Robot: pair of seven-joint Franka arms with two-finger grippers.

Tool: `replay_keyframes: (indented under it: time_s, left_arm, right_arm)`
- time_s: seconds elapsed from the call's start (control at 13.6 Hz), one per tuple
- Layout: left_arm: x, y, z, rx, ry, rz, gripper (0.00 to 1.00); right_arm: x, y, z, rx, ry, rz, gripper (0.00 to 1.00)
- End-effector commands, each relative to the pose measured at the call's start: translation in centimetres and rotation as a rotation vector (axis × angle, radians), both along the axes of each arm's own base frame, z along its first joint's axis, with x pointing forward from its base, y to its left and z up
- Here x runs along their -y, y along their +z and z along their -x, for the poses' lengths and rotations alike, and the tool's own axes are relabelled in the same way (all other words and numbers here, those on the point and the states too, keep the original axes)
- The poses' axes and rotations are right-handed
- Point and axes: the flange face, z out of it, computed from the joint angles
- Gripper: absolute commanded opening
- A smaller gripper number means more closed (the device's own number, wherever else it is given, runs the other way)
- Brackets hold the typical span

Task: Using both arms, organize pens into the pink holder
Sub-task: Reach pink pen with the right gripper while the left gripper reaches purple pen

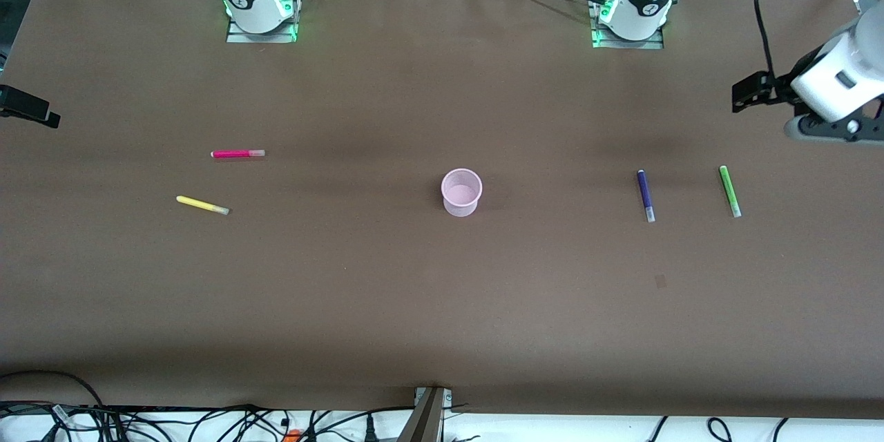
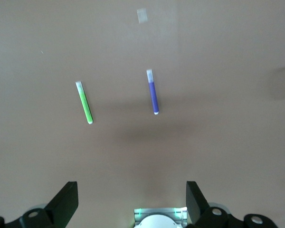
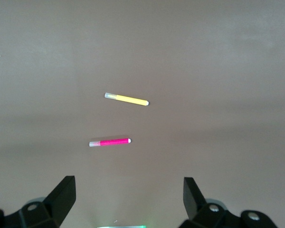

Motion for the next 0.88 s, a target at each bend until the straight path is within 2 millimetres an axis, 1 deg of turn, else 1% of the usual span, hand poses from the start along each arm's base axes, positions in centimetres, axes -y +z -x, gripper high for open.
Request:
replay_keyframes:
  time_s: [0.0, 0.15, 0.37, 0.44, 0.51, 0.66, 0.73, 0.81]
  left_arm:
    - [-0.5, -5.0, -0.8, -0.080, 0.008, 0.012, 1.00]
    - [-0.4, -8.9, -1.0, -0.091, 0.005, 0.014, 1.00]
    - [0.0, -15.8, 0.3, -0.093, -0.002, 0.024, 1.00]
    - [0.0, -18.0, 0.9, -0.072, -0.004, 0.028, 1.00]
    - [0.0, -19.7, 1.3, -0.052, -0.006, 0.030, 1.00]
    - [0.2, -22.3, 2.0, -0.017, -0.009, 0.034, 1.00]
    - [0.3, -23.7, 2.5, 0.002, 0.002, 0.033, 1.00]
    - [0.8, -25.7, 3.3, 0.023, 0.005, 0.032, 1.00]
  right_arm:
    - [0.1, -2.3, -0.5, -0.056, -0.085, 0.020, 1.00]
    - [0.2, -5.5, -1.0, -0.113, -0.125, 0.023, 1.00]
    - [-0.1, -11.1, -2.0, -0.132, -0.290, 0.015, 1.00]
    - [-0.3, -12.9, -1.9, -0.133, -0.342, 0.015, 1.00]
    - [-0.5, -14.7, -1.8, -0.126, -0.398, 0.012, 1.00]
    - [-1.6, -17.9, -1.7, -0.101, -0.482, 0.016, 1.00]
    - [-2.7, -19.2, -1.7, -0.091, -0.519, 0.025, 1.00]
    - [-3.9, -21.1, -1.3, -0.090, -0.580, 0.038, 1.00]
